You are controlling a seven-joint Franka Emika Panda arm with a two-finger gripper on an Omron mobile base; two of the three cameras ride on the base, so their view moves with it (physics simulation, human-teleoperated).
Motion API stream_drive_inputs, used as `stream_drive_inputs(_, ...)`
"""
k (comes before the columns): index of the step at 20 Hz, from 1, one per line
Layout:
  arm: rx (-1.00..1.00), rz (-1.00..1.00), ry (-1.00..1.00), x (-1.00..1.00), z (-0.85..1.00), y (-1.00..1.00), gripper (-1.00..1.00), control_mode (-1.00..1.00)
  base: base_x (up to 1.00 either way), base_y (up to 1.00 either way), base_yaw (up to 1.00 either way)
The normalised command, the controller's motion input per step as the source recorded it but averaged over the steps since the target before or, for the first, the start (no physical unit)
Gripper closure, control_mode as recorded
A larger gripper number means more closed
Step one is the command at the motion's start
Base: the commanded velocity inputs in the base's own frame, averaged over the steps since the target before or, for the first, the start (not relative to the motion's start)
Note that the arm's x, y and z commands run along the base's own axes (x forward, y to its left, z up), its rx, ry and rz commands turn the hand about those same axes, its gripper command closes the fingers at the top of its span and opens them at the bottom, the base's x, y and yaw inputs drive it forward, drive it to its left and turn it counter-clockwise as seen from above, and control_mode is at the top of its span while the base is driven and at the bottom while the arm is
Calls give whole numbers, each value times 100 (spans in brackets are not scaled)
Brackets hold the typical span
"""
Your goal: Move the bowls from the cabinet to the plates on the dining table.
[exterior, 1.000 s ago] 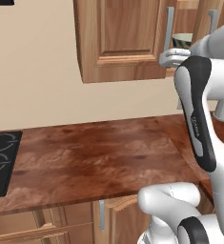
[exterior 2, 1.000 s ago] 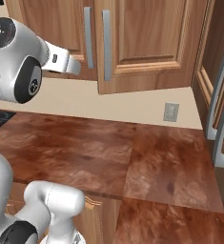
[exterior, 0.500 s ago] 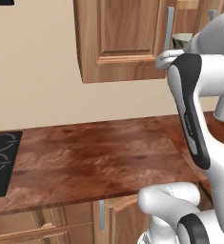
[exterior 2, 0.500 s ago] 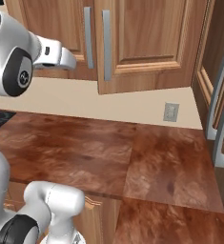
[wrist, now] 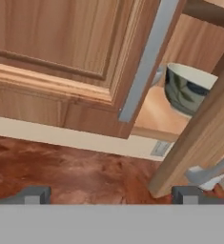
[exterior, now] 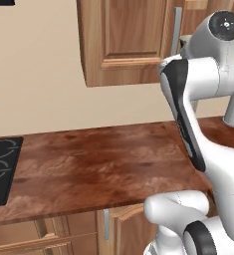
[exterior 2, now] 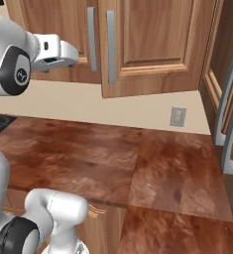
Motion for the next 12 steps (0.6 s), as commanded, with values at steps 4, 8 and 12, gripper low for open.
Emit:
stream_drive_inputs(4,-23,0,0,55,-9,0,-100,-100,0,0,0)
stream_drive_inputs(8,-22,0,0,46,-19,0,-100,-100,0,0,0)
stream_drive_inputs(12,-18,0,0,31,-22,-1,-100,-100,0,0,0)
